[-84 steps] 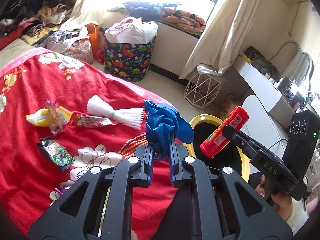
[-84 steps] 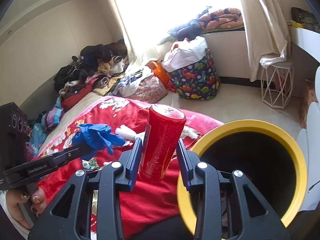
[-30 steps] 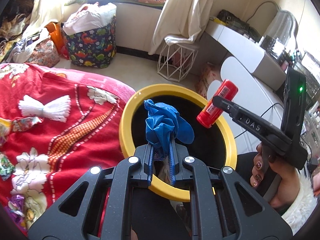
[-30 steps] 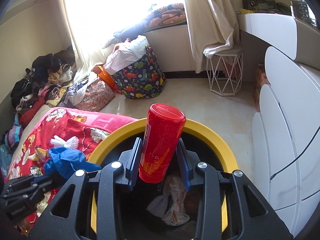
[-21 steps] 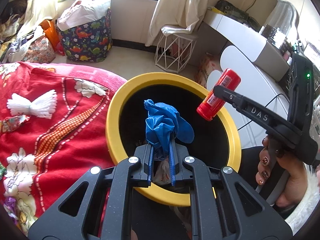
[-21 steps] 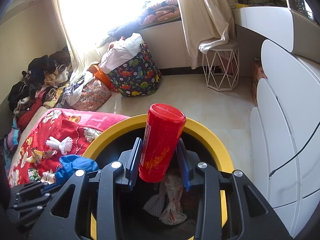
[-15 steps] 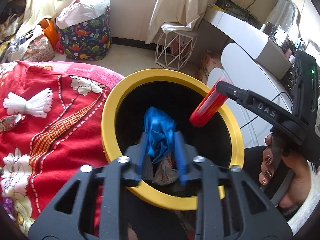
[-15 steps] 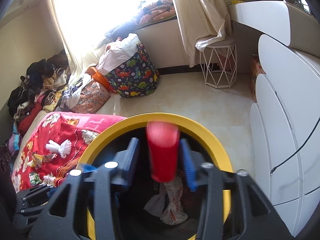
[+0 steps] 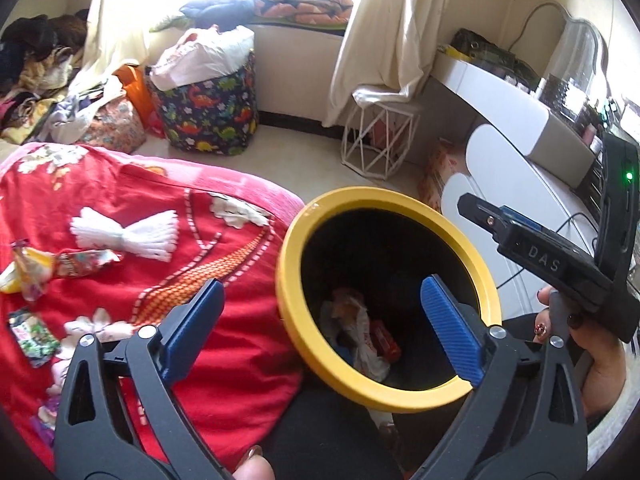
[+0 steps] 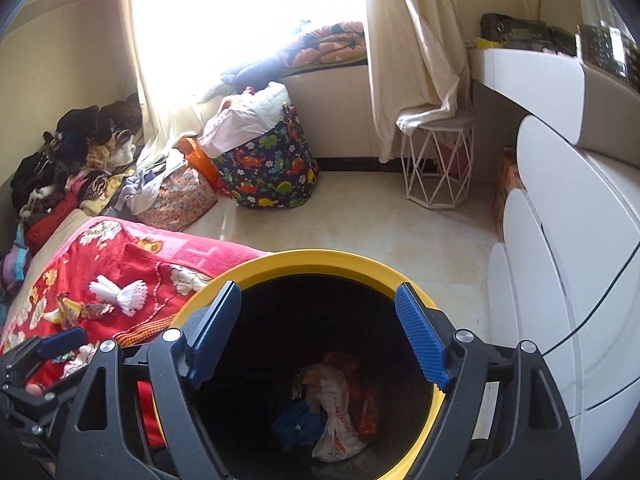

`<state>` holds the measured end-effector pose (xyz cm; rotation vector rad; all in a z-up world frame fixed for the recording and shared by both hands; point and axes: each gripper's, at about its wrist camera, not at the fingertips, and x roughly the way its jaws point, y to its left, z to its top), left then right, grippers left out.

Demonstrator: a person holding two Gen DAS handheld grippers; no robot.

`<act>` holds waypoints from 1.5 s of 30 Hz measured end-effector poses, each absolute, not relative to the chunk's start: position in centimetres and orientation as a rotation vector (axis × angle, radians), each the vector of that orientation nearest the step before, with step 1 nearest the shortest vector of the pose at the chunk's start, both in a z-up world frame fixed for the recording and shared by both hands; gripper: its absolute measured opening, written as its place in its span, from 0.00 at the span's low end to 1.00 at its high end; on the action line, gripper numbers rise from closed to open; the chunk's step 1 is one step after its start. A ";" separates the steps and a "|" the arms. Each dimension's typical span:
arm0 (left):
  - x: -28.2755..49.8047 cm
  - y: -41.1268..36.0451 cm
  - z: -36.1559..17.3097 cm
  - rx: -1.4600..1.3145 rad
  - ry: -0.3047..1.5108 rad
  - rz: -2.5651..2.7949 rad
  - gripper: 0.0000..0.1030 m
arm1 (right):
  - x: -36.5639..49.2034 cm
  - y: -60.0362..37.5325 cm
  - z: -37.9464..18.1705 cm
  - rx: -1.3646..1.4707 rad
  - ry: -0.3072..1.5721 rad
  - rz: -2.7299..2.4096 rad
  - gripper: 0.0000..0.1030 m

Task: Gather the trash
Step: 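Move both tools back toward the white gloves and wrappers on the bedspread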

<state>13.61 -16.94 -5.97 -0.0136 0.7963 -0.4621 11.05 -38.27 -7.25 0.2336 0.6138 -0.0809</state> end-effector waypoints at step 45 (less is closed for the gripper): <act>12.3 6.8 -2.9 -0.194 0.633 0.092 0.89 | 13.9 -17.9 -4.4 0.023 0.612 0.303 0.83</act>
